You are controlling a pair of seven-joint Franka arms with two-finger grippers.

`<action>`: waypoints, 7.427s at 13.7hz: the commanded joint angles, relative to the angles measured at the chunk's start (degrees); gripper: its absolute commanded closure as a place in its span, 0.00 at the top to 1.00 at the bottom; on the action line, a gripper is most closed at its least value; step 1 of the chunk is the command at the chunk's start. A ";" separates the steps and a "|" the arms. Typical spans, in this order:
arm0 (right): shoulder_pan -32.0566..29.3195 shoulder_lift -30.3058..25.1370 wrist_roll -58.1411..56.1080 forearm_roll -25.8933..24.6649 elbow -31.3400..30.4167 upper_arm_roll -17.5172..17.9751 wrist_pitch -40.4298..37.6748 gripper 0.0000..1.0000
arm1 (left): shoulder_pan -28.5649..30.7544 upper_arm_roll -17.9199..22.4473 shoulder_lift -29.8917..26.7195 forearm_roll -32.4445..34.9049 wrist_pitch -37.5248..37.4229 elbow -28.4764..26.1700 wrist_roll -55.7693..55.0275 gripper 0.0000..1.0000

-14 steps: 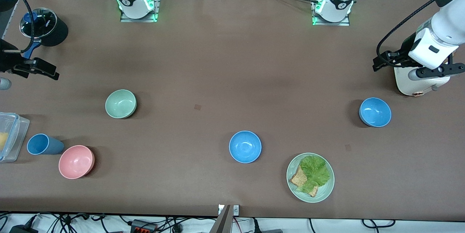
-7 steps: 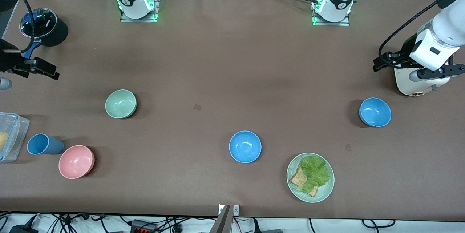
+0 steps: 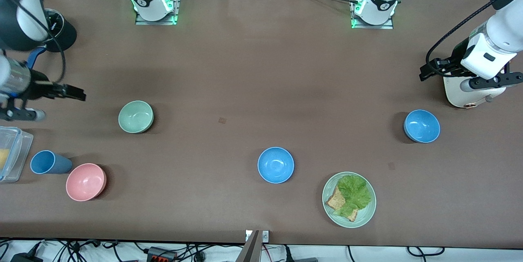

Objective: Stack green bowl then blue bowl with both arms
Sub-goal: 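Reach the right gripper down to the pale green bowl and grasp its rim, then carry the green bowl with the right gripper to the table's middle, then release the green bowl with the right gripper while the left gripper reaches the blue bowl, then grasp the blue bowl's rim with the left gripper and lift it, then carry the blue bowl with the left gripper over the green bowl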

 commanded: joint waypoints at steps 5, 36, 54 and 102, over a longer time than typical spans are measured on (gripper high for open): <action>-0.47 6.54 -0.41 -0.60 -3.73 0.15 7.09 1.00 | -0.03 0.06 0.47 -1.25 -0.75 1.36 0.02 1.00; 14.08 21.22 2.82 1.95 8.73 13.33 0.50 0.00 | 0.06 0.06 0.47 -1.33 -0.75 1.36 1.61 1.00; 31.09 26.26 35.89 9.68 12.23 13.07 19.52 1.00 | 4.79 0.42 8.98 -0.46 -0.67 2.77 7.98 1.00; -2.49 -12.86 -2.78 -2.53 -1.55 3.66 -1.58 1.00 | 13.27 -34.21 28.50 -7.40 24.62 -2.76 -24.72 0.00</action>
